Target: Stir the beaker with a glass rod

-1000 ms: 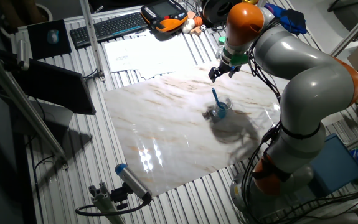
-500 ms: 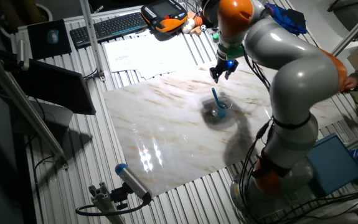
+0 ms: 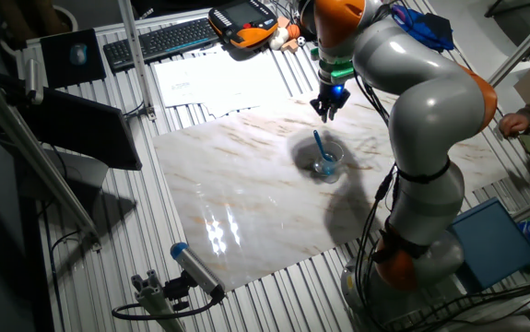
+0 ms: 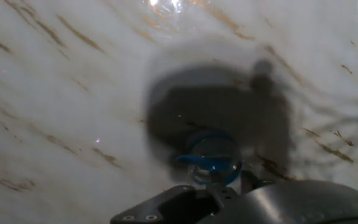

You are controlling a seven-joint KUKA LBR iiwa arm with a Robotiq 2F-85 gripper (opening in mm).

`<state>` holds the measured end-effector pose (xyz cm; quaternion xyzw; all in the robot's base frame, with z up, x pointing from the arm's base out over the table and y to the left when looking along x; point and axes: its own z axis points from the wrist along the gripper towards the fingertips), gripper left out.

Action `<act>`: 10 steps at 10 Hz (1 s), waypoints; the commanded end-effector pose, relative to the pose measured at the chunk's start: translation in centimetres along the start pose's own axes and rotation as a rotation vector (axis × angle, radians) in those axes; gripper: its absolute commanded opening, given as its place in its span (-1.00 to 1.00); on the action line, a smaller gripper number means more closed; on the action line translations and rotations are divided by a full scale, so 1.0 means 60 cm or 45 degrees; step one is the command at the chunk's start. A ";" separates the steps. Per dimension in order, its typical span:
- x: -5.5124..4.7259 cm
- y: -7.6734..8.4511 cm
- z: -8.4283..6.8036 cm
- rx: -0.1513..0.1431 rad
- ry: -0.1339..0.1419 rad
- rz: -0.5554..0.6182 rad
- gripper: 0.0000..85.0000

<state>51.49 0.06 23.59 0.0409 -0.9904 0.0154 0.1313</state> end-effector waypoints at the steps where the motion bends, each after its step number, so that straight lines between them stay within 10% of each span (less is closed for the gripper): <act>1: 0.001 0.000 0.000 -0.002 -0.004 -0.003 -1.00; 10: 0.005 0.000 0.001 -0.007 -0.040 -0.087 -1.00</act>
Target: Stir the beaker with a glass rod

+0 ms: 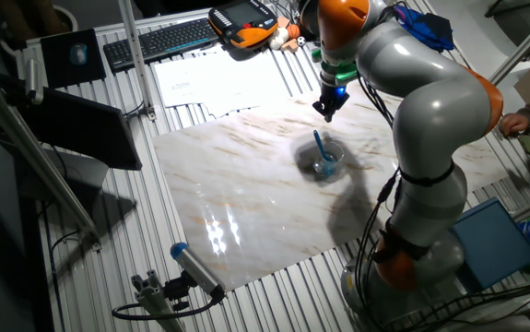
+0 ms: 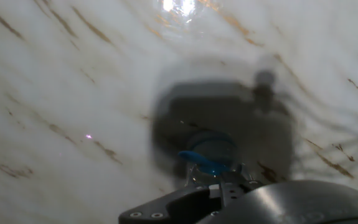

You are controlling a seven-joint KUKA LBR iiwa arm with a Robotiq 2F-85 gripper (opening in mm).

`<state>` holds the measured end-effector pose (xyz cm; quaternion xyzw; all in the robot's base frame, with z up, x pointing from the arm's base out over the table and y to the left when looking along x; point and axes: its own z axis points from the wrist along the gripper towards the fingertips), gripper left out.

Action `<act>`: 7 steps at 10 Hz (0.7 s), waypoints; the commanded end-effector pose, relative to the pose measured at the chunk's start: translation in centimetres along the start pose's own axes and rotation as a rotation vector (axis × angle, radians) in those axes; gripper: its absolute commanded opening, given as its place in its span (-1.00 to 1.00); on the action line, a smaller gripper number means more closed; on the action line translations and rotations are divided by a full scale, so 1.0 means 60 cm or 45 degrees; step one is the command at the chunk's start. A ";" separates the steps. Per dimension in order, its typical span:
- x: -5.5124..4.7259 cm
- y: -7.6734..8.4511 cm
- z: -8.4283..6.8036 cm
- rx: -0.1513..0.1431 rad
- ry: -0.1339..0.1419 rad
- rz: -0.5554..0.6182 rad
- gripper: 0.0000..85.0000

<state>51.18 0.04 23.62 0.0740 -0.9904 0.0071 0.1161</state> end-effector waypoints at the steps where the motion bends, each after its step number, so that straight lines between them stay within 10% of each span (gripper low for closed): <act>1: 0.000 0.000 0.000 -0.003 0.000 0.010 -1.00; 3: 0.000 0.000 0.000 -0.176 -0.087 0.053 -1.00; 7: 0.000 0.000 0.000 -0.111 -0.047 0.076 -1.00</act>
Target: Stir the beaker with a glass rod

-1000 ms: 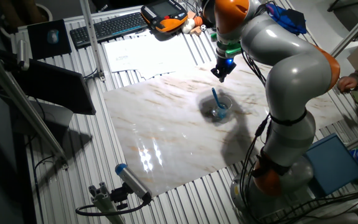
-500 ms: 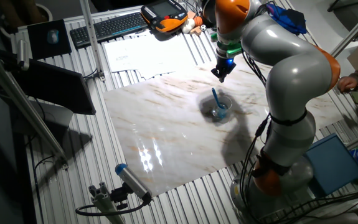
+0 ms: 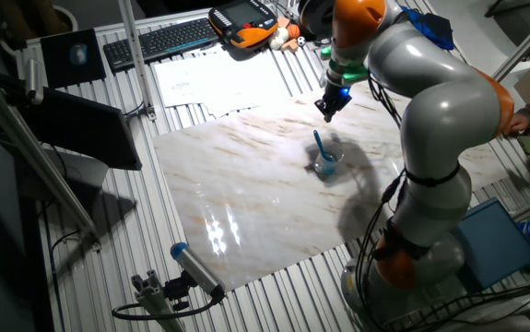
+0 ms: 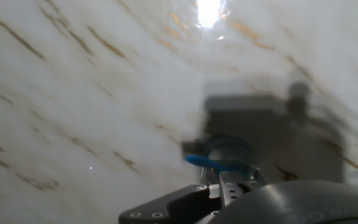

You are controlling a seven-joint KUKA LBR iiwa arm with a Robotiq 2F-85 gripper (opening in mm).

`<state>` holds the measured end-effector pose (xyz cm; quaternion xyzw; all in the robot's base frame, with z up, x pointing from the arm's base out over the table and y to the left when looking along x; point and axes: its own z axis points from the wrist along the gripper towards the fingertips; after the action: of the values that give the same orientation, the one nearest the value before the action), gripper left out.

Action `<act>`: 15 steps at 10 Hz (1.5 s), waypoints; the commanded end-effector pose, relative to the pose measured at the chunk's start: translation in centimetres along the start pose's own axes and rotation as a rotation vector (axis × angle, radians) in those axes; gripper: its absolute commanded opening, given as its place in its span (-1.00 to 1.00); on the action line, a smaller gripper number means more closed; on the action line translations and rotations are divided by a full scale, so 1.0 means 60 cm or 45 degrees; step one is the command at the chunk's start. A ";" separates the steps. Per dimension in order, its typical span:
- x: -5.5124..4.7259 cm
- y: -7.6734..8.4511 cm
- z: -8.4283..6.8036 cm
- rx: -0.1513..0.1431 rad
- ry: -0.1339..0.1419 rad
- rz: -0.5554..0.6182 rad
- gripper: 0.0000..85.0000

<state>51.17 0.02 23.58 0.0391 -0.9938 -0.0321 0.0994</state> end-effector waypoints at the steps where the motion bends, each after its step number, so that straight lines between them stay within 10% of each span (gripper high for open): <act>1: 0.000 0.001 -0.001 0.046 -0.031 0.006 -1.00; 3: 0.000 0.001 -0.001 0.090 -0.098 0.000 -1.00; 6: -0.003 0.016 0.017 0.070 -0.085 0.052 0.20; 7: -0.002 0.026 0.030 0.078 -0.101 0.069 0.20; 8: -0.001 0.032 0.045 0.080 -0.117 0.070 0.60; 15: -0.014 0.050 0.114 0.128 -0.211 0.045 0.60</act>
<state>50.50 3.44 16.85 0.0240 -0.9994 0.0186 0.0153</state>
